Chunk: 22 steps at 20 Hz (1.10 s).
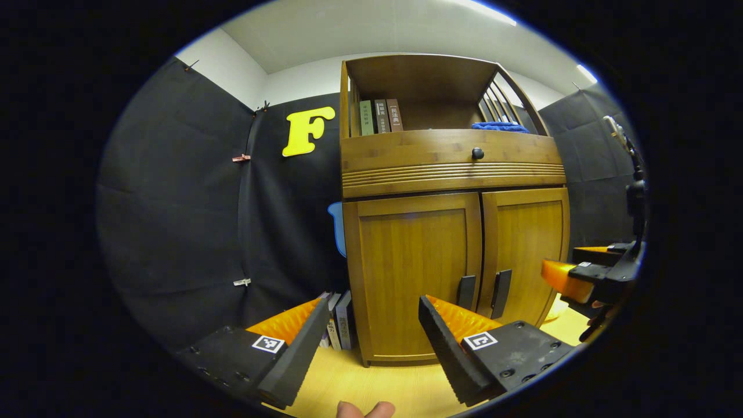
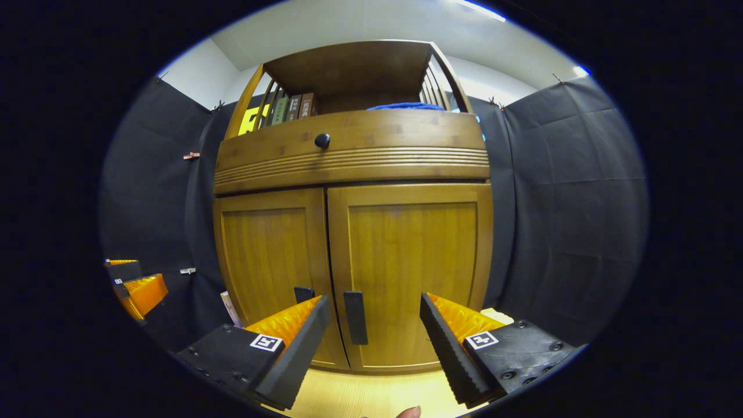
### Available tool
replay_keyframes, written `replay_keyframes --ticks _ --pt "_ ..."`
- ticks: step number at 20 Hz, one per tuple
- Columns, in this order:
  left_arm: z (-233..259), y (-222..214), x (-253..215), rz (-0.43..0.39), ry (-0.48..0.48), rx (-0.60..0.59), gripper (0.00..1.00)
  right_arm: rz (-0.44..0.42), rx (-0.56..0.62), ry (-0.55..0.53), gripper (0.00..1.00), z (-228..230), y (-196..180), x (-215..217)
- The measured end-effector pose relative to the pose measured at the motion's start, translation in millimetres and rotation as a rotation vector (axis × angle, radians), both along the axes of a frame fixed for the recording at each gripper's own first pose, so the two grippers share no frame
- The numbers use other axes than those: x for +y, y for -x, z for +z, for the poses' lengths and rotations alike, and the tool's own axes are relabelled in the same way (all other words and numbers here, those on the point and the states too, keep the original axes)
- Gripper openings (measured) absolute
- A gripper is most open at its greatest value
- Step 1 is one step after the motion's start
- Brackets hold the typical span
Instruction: Open the right door of the double-door shoe cabinet with the right hand, and open the left door with the left hand.
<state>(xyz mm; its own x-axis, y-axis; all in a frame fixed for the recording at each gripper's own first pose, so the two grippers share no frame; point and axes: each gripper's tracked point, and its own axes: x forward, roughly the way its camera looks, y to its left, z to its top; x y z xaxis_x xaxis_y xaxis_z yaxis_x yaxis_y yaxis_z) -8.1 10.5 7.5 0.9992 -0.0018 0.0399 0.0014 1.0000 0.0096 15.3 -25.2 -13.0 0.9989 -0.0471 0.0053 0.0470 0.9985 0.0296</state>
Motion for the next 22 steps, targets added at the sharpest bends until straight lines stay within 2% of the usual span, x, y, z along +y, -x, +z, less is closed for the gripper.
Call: replay_keyframes --ticks 5,9,11,12,13,15,16,17,19,20,21,22 --pt "-10.3 7.7 -1.4 0.000 0.003 0.029 0.96 0.036 0.092 -0.046 0.99 -40.0 -50.7 13.8" --pt "-16.9 15.0 9.8 0.028 0.004 0.046 0.96 0.007 0.129 -0.038 1.00 -63.8 -93.6 11.1" --pt "-20.9 16.5 14.1 0.041 0.013 0.059 0.96 -0.002 0.152 -0.042 0.72 -75.2 -109.3 12.6" --pt "-21.3 16.5 15.7 0.045 0.015 0.062 0.96 -0.003 0.163 -0.031 0.77 -81.4 -117.6 13.8" --pt "-22.6 15.8 17.1 0.051 0.011 0.064 0.99 -0.005 0.176 -0.006 0.76 -86.8 -123.8 17.1" --pt "-22.5 13.6 21.2 0.062 -0.010 0.064 0.96 -0.029 0.192 0.017 0.39 -92.5 -123.7 18.1" --pt "-22.0 12.6 22.7 0.066 -0.016 0.063 0.96 -0.037 0.197 0.011 0.36 -97.8 -131.8 17.9" --pt "-21.1 12.0 24.4 0.069 -0.017 0.060 0.96 -0.044 0.198 0.003 0.42 -98.5 -136.9 15.0" --pt "-20.0 11.7 25.0 0.073 -0.008 0.059 0.96 -0.030 0.217 -0.005 0.34 -99.0 -136.5 15.1" --pt "-19.1 11.4 24.8 0.074 -0.003 0.059 0.96 -0.022 0.236 0.002 0.33 -97.6 -131.4 15.3" --pt "-19.2 11.6 24.3 0.075 0.001 0.059 0.96 -0.012 0.242 0.005 0.26 -96.4 -131.7 15.1" --pt "-18.8 11.6 23.4 0.072 0.004 0.061 0.96 0.001 0.246 -0.008 0.26 -99.5 -132.2 15.9"
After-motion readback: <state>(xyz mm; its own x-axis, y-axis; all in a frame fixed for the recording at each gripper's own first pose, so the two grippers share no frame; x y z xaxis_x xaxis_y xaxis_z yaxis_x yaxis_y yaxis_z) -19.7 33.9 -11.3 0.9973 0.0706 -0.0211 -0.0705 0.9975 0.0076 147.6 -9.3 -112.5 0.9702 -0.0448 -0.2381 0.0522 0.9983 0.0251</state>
